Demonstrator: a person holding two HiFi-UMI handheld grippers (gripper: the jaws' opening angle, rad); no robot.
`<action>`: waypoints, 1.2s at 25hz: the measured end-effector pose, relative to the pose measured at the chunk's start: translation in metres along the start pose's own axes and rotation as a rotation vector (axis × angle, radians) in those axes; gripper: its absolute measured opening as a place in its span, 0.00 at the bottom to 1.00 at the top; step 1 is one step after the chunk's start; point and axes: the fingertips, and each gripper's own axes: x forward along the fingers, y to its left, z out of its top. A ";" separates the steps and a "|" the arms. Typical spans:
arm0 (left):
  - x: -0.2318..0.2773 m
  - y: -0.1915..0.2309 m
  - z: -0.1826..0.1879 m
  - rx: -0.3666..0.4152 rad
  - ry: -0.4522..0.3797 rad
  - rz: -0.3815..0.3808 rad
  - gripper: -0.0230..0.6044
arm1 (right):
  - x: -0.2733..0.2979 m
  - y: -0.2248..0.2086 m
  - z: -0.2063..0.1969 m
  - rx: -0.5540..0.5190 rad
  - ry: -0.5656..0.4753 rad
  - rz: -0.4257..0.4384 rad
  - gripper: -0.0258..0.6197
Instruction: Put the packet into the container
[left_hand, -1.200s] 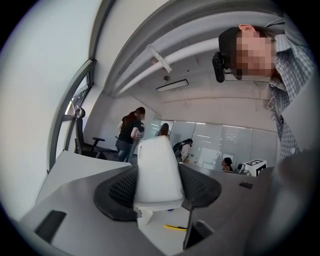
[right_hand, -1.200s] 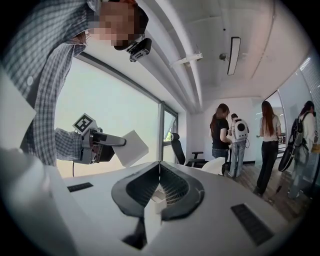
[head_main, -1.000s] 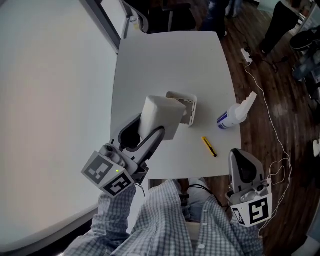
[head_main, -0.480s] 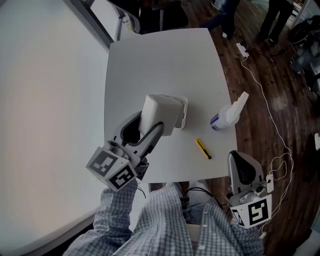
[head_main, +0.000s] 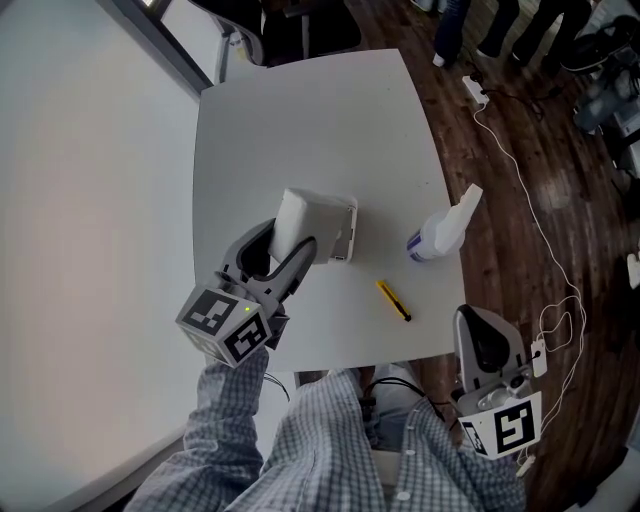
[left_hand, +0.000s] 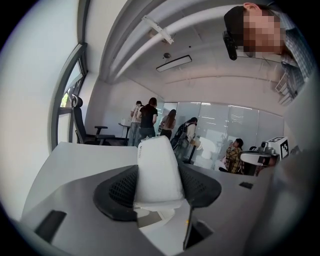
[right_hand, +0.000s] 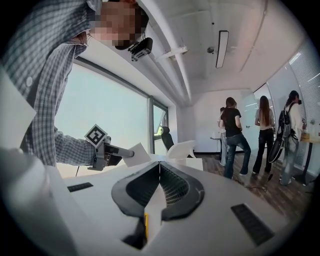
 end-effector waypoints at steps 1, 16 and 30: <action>0.002 0.001 -0.002 0.002 0.009 0.002 0.45 | -0.001 -0.001 -0.001 0.003 0.003 -0.001 0.06; 0.036 0.014 -0.043 0.117 0.179 0.029 0.45 | 0.001 -0.006 -0.006 0.034 0.021 -0.016 0.06; 0.057 0.019 -0.081 0.330 0.371 0.050 0.45 | 0.004 -0.005 -0.011 0.050 0.034 -0.016 0.06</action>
